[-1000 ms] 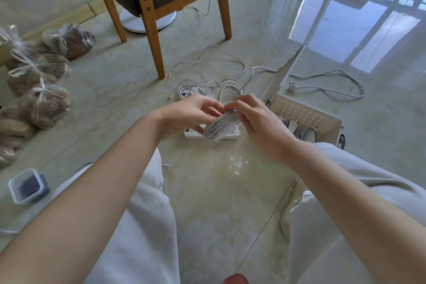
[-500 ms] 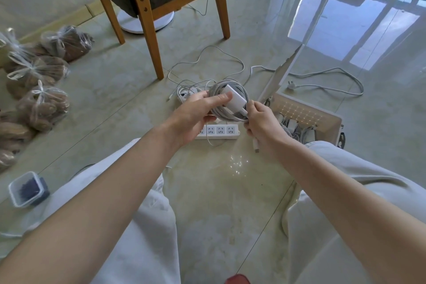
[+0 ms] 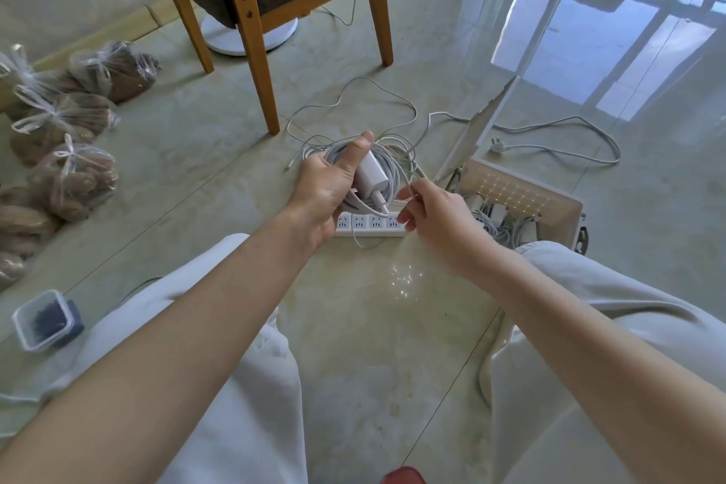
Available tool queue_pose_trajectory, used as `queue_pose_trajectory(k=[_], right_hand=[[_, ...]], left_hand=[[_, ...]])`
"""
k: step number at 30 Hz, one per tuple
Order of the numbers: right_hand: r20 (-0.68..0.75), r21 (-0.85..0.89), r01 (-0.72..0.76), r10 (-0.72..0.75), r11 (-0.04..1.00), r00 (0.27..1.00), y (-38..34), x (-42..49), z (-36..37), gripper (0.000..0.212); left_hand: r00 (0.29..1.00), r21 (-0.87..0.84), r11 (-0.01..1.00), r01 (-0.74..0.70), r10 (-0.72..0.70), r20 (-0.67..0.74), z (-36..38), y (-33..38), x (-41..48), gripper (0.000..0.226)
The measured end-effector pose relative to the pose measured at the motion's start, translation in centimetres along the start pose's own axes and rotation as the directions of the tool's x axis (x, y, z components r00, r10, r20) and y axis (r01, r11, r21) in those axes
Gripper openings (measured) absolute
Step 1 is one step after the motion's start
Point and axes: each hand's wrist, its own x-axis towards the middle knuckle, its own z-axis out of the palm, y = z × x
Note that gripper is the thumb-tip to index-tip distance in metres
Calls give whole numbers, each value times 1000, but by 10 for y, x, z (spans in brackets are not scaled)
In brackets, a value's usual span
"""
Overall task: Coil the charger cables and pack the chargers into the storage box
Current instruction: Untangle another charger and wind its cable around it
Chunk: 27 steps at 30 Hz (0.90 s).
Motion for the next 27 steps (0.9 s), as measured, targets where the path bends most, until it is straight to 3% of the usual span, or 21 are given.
queue_pose_trajectory(k=[3,6,9,13,15,16,19,22,27], right_hand=[[-4,-246,66,-69,967,998,14,3,-11,25],[84,-365,-19,53,931,995,24,8,-18,27],[161,-278,-158,208,947,965,29,11,-18,29],[95,-160,-237,254,958,963,29,14,-19,21],[69,64,-286,282,956,957,27,16,-19,20],[72,230,-316,308,920,949,25,17,-19,20],[128,635,-356,361,686,924,18,18,-17,18],[206,794,-366,351,486,913,12,17,-12,12],[253,903,-367,416,223,874,8,14,-5,7]], left_hand=[[998,17,1000,27,-28,54,-1,1,-1,23],[994,40,997,66,-69,87,-2,0,-3,35],[990,89,993,75,-85,116,-2,-2,-5,30],[985,133,988,80,-99,141,-2,-3,-7,27],[985,146,986,82,-102,137,-2,-4,-7,24],[986,154,984,86,-106,131,-2,-4,-6,25],[985,176,980,89,-113,130,-1,-5,-6,26],[981,173,980,100,-126,147,0,-7,-7,26],[967,125,981,148,-170,191,3,-8,-11,27]])
